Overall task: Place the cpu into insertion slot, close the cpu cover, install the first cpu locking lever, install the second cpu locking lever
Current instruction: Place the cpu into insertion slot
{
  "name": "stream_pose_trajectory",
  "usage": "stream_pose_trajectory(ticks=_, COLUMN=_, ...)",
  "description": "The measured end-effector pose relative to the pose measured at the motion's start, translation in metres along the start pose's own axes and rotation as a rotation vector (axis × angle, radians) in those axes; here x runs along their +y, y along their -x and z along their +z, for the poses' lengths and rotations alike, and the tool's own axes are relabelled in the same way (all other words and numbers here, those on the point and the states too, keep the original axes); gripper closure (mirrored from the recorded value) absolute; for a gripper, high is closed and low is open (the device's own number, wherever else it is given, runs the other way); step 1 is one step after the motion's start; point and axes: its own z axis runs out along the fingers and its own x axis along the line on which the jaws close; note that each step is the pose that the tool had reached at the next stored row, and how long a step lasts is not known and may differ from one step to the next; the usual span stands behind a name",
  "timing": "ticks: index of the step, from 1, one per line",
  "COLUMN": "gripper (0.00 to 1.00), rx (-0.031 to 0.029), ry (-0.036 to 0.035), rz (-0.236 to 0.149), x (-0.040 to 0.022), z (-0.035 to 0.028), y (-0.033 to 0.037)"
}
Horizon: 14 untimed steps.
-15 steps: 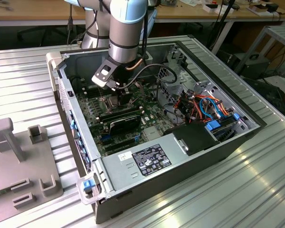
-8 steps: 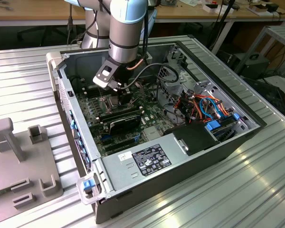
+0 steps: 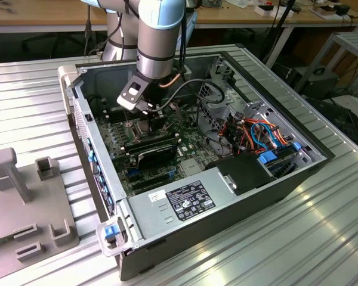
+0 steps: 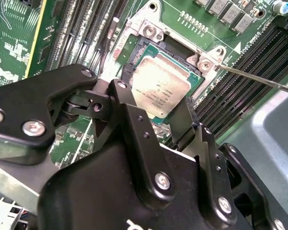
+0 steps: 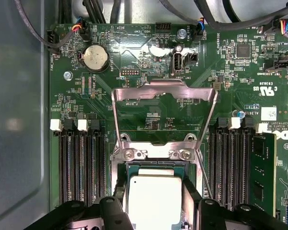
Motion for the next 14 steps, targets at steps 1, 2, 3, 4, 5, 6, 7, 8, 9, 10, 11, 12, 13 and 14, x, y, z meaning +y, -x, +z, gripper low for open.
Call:
stream_pose_trajectory(ticks=1, gripper=0.45, rx=-0.0003, ry=0.0001, rz=-0.009, x=0.0000, z=0.0000, y=0.0006)
stream_pose_trajectory(ticks=2, gripper=0.45, rx=-0.0002, ry=0.0003, rz=-0.016, x=-0.0001, z=0.0000, y=0.0008)
stream_pose_trajectory(ticks=3, gripper=0.45, rx=-0.0002, ry=0.0004, rz=-0.023, x=-0.0001, z=0.0000, y=0.0009)
stream_pose_trajectory(ticks=4, gripper=0.45, rx=-0.0002, ry=0.0004, rz=-0.028, x=-0.0001, z=0.0000, y=0.0010)
stream_pose_trajectory(ticks=5, gripper=0.45, rx=0.0000, ry=0.0005, rz=-0.033, x=-0.0002, z=0.0000, y=0.0011)
stream_pose_trajectory(ticks=6, gripper=0.45, rx=0.0002, ry=0.0006, rz=-0.036, x=-0.0003, z=0.0001, y=0.0011)
stream_pose_trajectory(ticks=7, gripper=0.45, rx=0.0001, ry=0.0007, rz=-0.037, x=-0.0004, z=0.0000, y=0.0011)
stream_pose_trajectory(ticks=8, gripper=0.45, rx=0.0002, ry=0.0007, rz=-0.037, x=-0.0004, z=0.0000, y=0.0012)
stream_pose_trajectory(ticks=9, gripper=0.45, rx=0.0001, ry=0.0007, rz=-0.037, x=-0.0005, z=-0.0002, y=0.0012)
stream_pose_trajectory(ticks=10, gripper=0.45, rx=-0.0001, ry=0.0007, rz=-0.037, x=-0.0005, z=-0.0005, y=0.0012)
stream_pose_trajectory(ticks=11, gripper=0.45, rx=-0.0009, ry=0.0006, rz=-0.037, x=-0.0005, z=-0.0008, y=0.0012)
stream_pose_trajectory(ticks=12, gripper=0.45, rx=-0.0026, ry=0.0002, rz=-0.037, x=-0.0004, z=-0.0012, y=0.0013)
stream_pose_trajectory(ticks=13, gripper=0.45, rx=-0.0045, ry=-0.0001, rz=-0.037, x=-0.0003, z=-0.0018, y=0.0013)
stream_pose_trajectory(ticks=14, gripper=0.45, rx=-0.0047, ry=-0.0001, rz=-0.037, x=-0.0002, z=-0.0019, y=0.0013)
